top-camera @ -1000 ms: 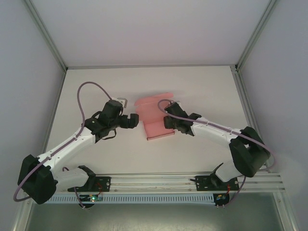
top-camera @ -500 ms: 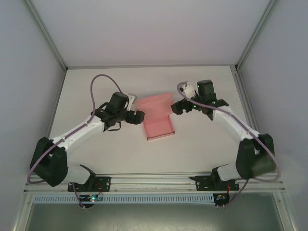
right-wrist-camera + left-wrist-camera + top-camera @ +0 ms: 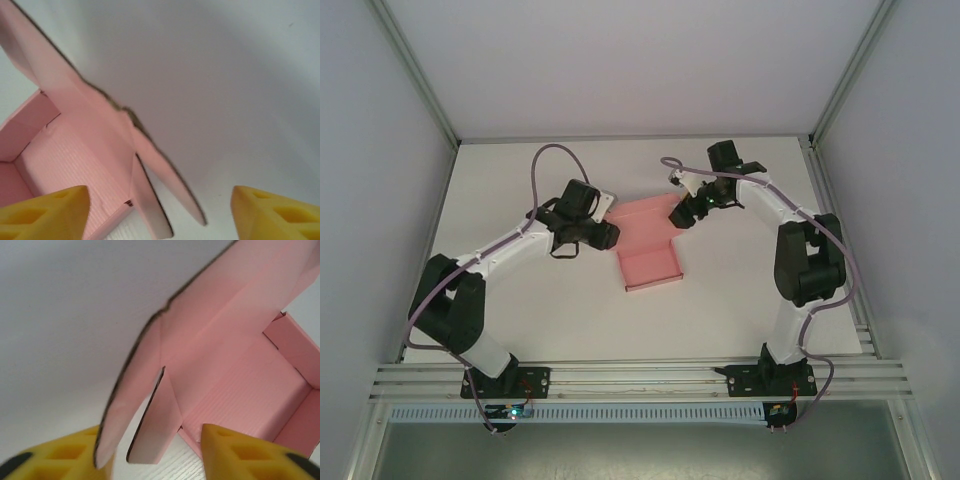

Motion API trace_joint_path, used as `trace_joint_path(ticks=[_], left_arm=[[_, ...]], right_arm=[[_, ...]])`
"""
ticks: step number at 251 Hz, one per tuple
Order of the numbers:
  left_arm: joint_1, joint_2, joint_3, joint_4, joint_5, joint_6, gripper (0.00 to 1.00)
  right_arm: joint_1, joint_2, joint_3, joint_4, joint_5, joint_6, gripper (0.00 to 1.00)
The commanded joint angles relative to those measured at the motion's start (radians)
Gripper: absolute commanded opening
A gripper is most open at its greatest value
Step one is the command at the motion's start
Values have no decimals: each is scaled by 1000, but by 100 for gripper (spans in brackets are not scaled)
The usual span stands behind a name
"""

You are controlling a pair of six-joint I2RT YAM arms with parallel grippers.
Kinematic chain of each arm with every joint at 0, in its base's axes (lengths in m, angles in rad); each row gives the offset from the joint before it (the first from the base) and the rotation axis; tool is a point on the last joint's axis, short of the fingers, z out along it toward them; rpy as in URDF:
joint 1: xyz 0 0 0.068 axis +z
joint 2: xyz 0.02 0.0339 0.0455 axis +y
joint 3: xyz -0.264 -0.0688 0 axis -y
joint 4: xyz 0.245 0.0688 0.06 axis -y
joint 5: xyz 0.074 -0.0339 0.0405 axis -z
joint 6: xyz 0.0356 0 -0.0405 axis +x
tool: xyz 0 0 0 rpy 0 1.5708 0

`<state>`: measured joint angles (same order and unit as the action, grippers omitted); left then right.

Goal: Assemble paper box

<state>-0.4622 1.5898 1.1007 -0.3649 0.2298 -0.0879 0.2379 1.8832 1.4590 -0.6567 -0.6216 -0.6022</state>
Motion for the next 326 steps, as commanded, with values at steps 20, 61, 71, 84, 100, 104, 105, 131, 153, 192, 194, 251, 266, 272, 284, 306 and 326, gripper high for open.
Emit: trace_joint_path(ticks=[20, 61, 71, 84, 100, 104, 105, 131, 153, 192, 194, 251, 266, 272, 284, 306, 326], left_arm=[[9, 21, 55, -44, 20, 20, 21], [3, 16, 67, -58, 1, 20, 2], [1, 13, 73, -65, -8, 13, 0], [-3, 7, 76, -68, -30, 4, 0], [-14, -3, 80, -62, -76, -23, 0], [-17, -5, 84, -63, -90, -33, 0], [-17, -5, 84, -64, -92, -35, 0], [-59, -7, 117, -79, -201, -108, 0], [-101, -2, 139, -78, -294, -189, 0], [-180, 1, 104, 23, -457, -330, 0], [-184, 1, 102, 27, -464, -338, 0], [-202, 2, -1, 207, -433, -523, 0], [-203, 7, -10, 220, -443, -550, 0], [-202, 8, -13, 223, -441, -552, 0], [-204, 13, -16, 216, -440, -560, 0], [-205, 16, -40, 237, -429, -581, 0], [-206, 19, -59, 264, -397, -588, 0]], right_arm=[[27, 47, 47, -87, -27, -36, 33], [35, 7, 9, -50, 19, 32, 10], [40, -9, -3, -38, 42, 51, 4], [51, -38, -25, -16, 73, 82, 2], [67, -83, -62, 30, 116, 126, 0], [70, -95, -73, 48, 131, 142, 0], [72, -99, -76, 52, 136, 147, 0], [116, -181, -155, 190, 269, 312, 0], [171, -248, -231, 318, 404, 518, 0], [301, -340, -427, 589, 748, 845, 0], [306, -342, -434, 599, 766, 862, 0], [440, -363, -572, 878, 986, 1119, 0], [464, -357, -577, 886, 1030, 1154, 0], [475, -357, -579, 891, 1050, 1158, 0], [494, -357, -584, 897, 1084, 1164, 0], [521, -352, -599, 924, 1113, 1183, 0], [564, -346, -624, 978, 1189, 1186, 0]])
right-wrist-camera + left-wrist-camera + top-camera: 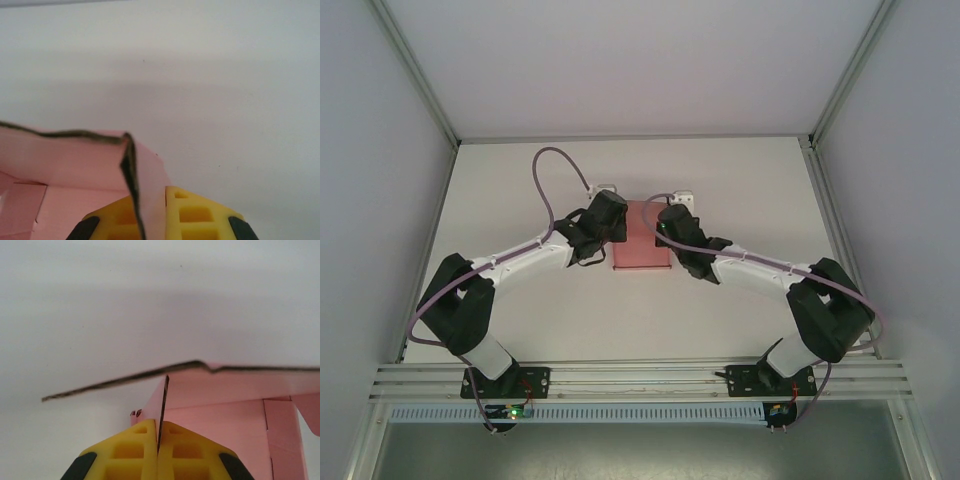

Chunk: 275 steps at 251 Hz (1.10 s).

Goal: Assemble paper box

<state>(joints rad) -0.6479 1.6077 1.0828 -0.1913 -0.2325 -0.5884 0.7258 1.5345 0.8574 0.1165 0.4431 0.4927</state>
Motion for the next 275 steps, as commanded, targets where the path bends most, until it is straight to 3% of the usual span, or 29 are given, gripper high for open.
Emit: trace_joint_path(ticks=[1, 94, 137, 178, 214, 275], left_arm=[[-21, 2, -43, 92, 67, -88, 0], [-46, -74, -245, 171, 59, -54, 0], [-61, -118, -370, 250, 63, -65, 0], [-81, -126, -411, 268, 49, -69, 0], [-87, -106, -475, 322, 28, -88, 0], [-97, -164, -533, 240, -1, -97, 0]], right_arm=[[77, 3, -24, 208, 128, 91, 0], [127, 36, -250, 501, 229, 87, 0], [173, 61, -290, 538, 222, 95, 0], [240, 59, -354, 565, 320, 79, 0], [257, 91, -450, 733, 279, -83, 0], [268, 97, -500, 779, 203, -165, 0]])
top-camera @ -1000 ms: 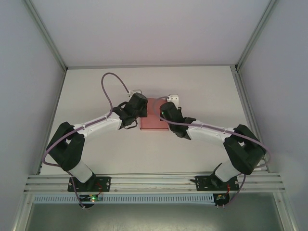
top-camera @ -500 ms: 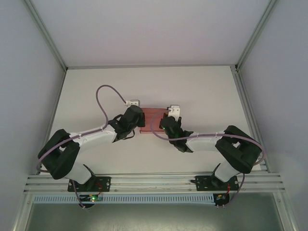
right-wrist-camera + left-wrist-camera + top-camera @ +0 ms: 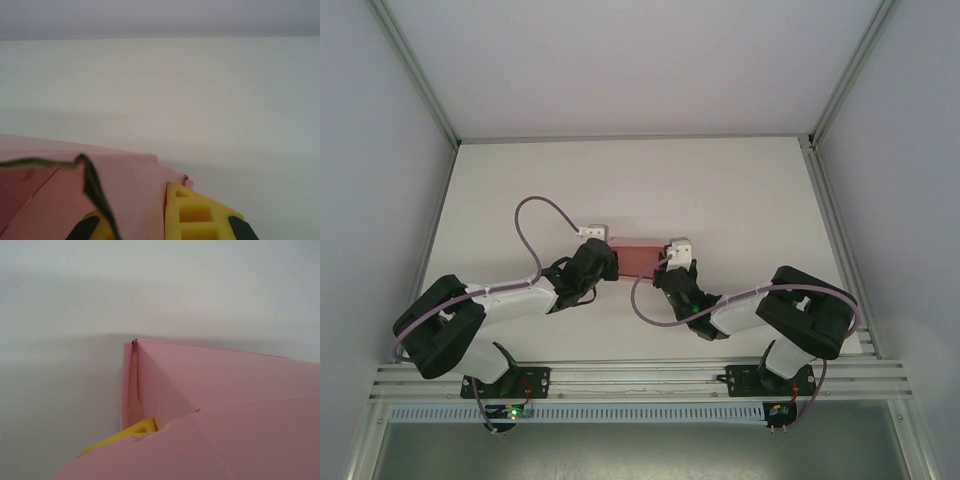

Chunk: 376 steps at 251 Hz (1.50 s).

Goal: Assemble paper box

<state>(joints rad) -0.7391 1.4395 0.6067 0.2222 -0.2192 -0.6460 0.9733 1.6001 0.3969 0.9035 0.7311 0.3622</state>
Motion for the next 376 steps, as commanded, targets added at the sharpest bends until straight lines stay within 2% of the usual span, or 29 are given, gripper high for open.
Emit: trace_joint_path(ticks=[1, 22, 57, 103, 112, 130, 147, 159, 175, 195, 223, 244, 286, 325, 350, 376], left_arm=[[-6, 4, -57, -177, -14, -40, 0], [-8, -2, -46, -231, -10, -37, 0], [-15, -36, -3, -373, -14, -41, 12], [-15, -103, 36, -534, -63, -60, 26], [-16, -122, 44, -559, -61, -64, 32], [-17, -166, 64, -615, -45, -60, 34], [-16, -221, 91, -692, -38, -57, 46], [-16, -268, 110, -739, -18, -61, 62], [-16, -334, 131, -769, 34, -49, 74], [-16, -398, 162, -795, 38, -76, 100], [-1, -415, 244, -868, -19, -191, 100], [35, -374, 300, -875, -5, -262, 100], [162, -248, 361, -771, 98, -253, 100], [264, -55, 402, -700, 219, -184, 100], [305, 60, 419, -663, 317, -173, 100], [327, 116, 401, -585, 418, -174, 100]], right_arm=[[21, 32, -39, -7, -85, -36, 0], [24, 36, -43, -15, -97, -46, 0], [43, 53, -46, -15, -100, -56, 0], [65, 78, -52, -66, -22, -44, 0], [70, 74, -53, -77, -6, -41, 0], [76, 64, -41, -116, 10, -62, 0], [85, 67, -30, -135, 27, -91, 0], [92, 72, -23, -143, 40, -98, 0], [97, 79, -21, -146, 40, -100, 0], [103, 95, -20, -141, 35, -104, 0], [108, 133, -32, -97, 21, -131, 0], [113, 150, -48, -49, 19, -149, 0], [120, 154, -55, -21, 9, -190, 0], [132, 164, -47, -2, 12, -239, 0], [135, 170, -46, 5, 13, -254, 0], [137, 181, -49, 28, -2, -277, 0]])
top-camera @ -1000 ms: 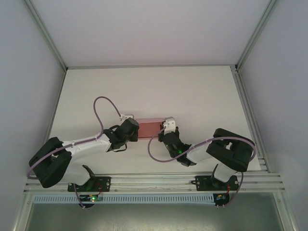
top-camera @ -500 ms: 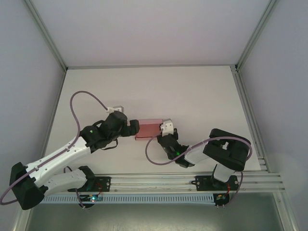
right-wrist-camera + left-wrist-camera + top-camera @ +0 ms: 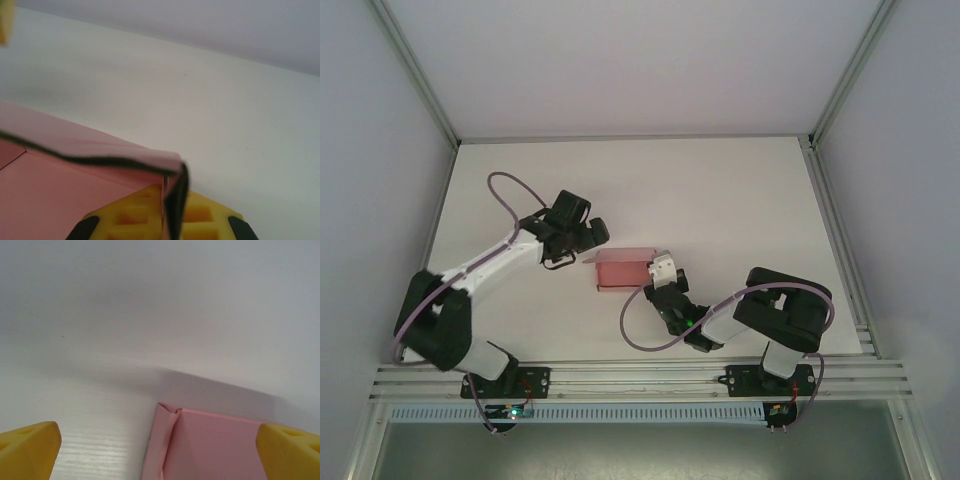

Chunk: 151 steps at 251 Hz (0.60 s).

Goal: Assemble paper box

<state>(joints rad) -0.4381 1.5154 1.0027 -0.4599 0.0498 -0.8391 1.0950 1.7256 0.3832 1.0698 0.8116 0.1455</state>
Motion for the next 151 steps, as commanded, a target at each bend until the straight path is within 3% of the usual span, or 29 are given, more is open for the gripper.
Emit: trace_joint_path(ticks=[1, 55, 111, 132, 151], left_arm=[[26, 42, 4, 100, 152, 19, 100], [36, 87, -38, 194, 227, -10, 99], [36, 103, -98, 237, 290, -33, 73], [36, 90, -130, 258, 287, -45, 72], [36, 77, -154, 265, 271, -44, 70]], right_arm=[[16, 56, -35, -136, -84, -62, 0], [23, 83, -41, -91, -84, -104, 0], [30, 73, -26, -136, -89, -95, 0], [38, 67, -24, -143, -86, -94, 0], [53, 42, -21, -162, -73, -82, 6]])
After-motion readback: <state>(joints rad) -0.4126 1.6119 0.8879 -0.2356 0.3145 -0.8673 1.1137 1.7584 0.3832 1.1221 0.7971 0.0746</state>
